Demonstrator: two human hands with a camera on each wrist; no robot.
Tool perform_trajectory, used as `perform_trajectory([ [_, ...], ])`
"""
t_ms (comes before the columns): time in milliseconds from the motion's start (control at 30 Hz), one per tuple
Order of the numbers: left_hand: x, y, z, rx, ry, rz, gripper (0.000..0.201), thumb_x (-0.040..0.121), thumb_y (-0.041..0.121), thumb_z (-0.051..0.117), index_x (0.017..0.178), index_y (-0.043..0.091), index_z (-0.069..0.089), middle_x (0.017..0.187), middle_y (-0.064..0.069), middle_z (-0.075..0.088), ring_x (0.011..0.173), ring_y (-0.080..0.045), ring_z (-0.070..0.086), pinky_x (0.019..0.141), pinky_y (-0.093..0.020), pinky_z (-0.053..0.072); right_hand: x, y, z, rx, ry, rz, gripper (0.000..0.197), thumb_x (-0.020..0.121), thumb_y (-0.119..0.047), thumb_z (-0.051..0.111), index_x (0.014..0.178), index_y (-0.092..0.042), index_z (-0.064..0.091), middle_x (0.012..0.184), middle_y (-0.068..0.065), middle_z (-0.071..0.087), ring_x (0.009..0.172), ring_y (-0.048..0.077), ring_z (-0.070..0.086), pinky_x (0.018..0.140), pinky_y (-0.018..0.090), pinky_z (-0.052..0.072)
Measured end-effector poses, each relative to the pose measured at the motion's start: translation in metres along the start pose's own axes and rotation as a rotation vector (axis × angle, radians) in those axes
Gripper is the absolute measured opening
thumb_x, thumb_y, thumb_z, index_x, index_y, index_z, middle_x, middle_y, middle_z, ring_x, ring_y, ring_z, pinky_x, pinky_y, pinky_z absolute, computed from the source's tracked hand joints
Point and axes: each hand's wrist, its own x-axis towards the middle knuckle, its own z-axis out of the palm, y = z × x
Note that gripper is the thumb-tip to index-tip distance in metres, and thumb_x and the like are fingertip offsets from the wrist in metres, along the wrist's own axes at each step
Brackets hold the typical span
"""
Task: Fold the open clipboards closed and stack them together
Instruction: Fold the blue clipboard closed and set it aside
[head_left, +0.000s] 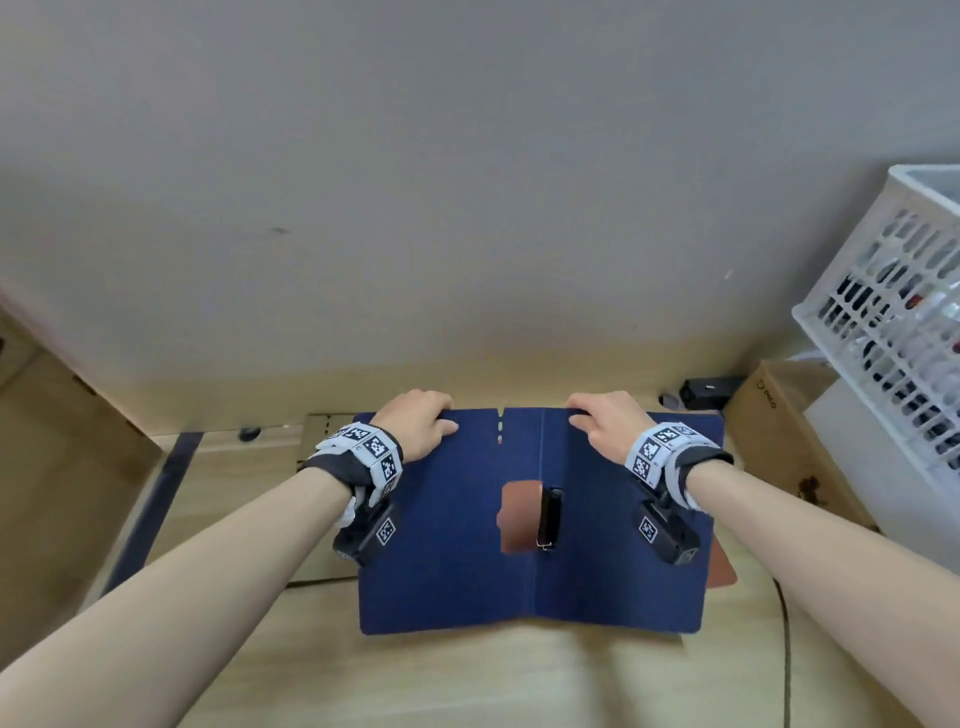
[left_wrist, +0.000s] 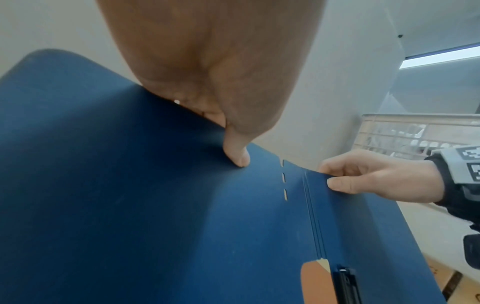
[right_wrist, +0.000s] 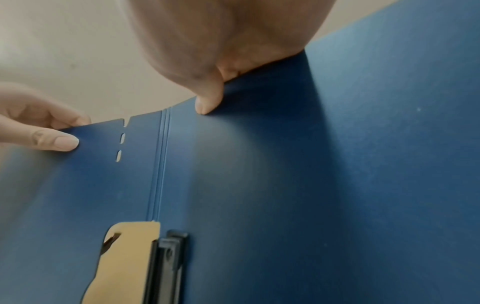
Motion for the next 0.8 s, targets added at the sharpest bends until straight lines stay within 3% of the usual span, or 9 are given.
perform_trajectory([
  [67,-0.005,-0.019,0.015,-0.017,-0.06,-0.041,0.018,0.095,0.031,0.053,0.095,0.014,0.059,0.1,-0.011,0.067,0.093,-0.034,0.061,0.074,-0.035,0.045,0.008,-0.011,0.022,-0.015,-0.089,-0.02,0.016,0.099,-0.02,0.043,0.104,-0.017,0.058,0.088,0.003,0.062,0.09,0.03,0.056,0.081,0.034,0.038],
  [133,-0.01,-0.038,0.032,-0.039,-0.119,-0.084,0.017,0.095,0.032,0.053,0.09,0.016,0.056,0.098,-0.011,0.066,0.092,-0.034,0.061,0.075,-0.037,0.047,0.017,-0.021,0.044,-0.013,-0.14,-0.036,0.02,0.099,-0.019,0.043,0.109,-0.016,0.06,0.098,0.005,0.065,0.099,0.031,0.058,0.081,0.032,0.033],
  [200,-0.014,-0.057,0.048,-0.057,-0.162,-0.117,0.015,0.095,0.032,0.053,0.087,0.019,0.053,0.097,-0.011,0.066,0.092,-0.034,0.06,0.073,-0.036,0.045,0.025,-0.031,0.066,-0.007,-0.179,-0.043,0.024,0.099,-0.02,0.043,0.117,-0.017,0.059,0.111,0.008,0.067,0.108,0.032,0.057,0.088,0.033,0.033],
  [267,-0.016,-0.076,0.067,-0.068,-0.193,-0.157,0.017,0.095,0.034,0.052,0.088,0.018,0.053,0.096,-0.01,0.065,0.092,-0.034,0.06,0.073,-0.036,0.043,0.033,-0.039,0.089,-0.004,-0.233,-0.044,0.024,0.1,-0.02,0.042,0.118,-0.017,0.057,0.111,0.009,0.067,0.107,0.031,0.056,0.087,0.031,0.031],
  [333,-0.018,-0.092,0.085,-0.063,-0.203,-0.198,0.022,0.095,0.035,0.052,0.09,0.014,0.054,0.095,-0.011,0.065,0.089,-0.033,0.06,0.071,-0.035,0.042,0.043,-0.044,0.113,-0.005,-0.277,-0.04,0.02,0.1,-0.02,0.042,0.112,-0.017,0.057,0.105,0.007,0.068,0.103,0.029,0.058,0.086,0.031,0.03],
  [467,-0.018,-0.117,0.115,-0.013,-0.119,-0.254,0.026,0.093,0.037,0.054,0.091,0.012,0.051,0.091,-0.01,0.064,0.084,-0.031,0.056,0.068,-0.035,0.039,0.064,-0.05,0.155,-0.001,-0.278,0.004,0.018,0.098,-0.022,0.045,0.111,-0.019,0.057,0.109,0.006,0.063,0.11,0.028,0.054,0.1,0.04,0.032],
  [633,-0.014,-0.147,0.152,0.003,-0.055,-0.276,0.028,0.088,0.031,0.058,0.112,0.017,0.052,0.115,-0.004,0.06,0.111,-0.029,0.052,0.092,-0.042,0.043,0.087,-0.051,0.19,0.001,-0.256,0.091,0.024,0.095,-0.026,0.051,0.117,-0.017,0.057,0.118,0.011,0.057,0.114,0.032,0.048,0.098,0.041,0.036],
  [800,-0.035,-0.17,0.179,-0.104,-0.019,-0.291,0.047,0.086,0.022,0.057,0.132,0.016,0.049,0.128,-0.006,0.051,0.123,-0.027,0.045,0.102,-0.041,0.04,0.096,-0.053,0.215,0.005,-0.288,0.045,0.029,0.092,-0.02,0.05,0.12,-0.014,0.056,0.118,0.008,0.055,0.113,0.03,0.045,0.096,0.042,0.042],
])
